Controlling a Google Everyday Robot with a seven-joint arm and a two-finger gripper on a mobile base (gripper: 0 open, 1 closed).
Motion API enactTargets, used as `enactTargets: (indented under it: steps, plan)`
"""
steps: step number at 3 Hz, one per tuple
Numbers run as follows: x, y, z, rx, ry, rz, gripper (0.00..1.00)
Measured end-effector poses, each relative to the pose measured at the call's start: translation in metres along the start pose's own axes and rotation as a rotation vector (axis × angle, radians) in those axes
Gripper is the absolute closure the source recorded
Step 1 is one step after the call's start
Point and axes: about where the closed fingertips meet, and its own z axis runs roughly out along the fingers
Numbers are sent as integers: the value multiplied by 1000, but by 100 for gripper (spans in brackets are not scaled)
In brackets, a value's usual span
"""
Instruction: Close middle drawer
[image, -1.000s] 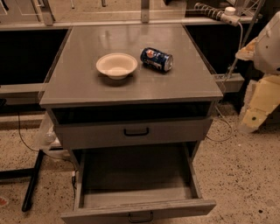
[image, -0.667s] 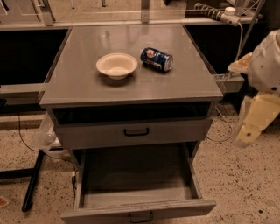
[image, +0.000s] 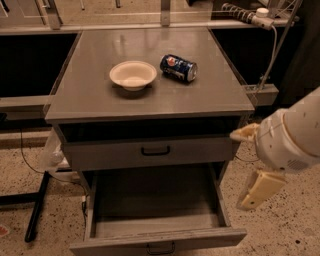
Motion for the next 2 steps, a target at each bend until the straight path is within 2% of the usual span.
enactTargets:
  steps: [1,2]
  plan:
    - [7,29,42,-31,-54,1,42]
    - [28,51,81,-38,-107,21,65]
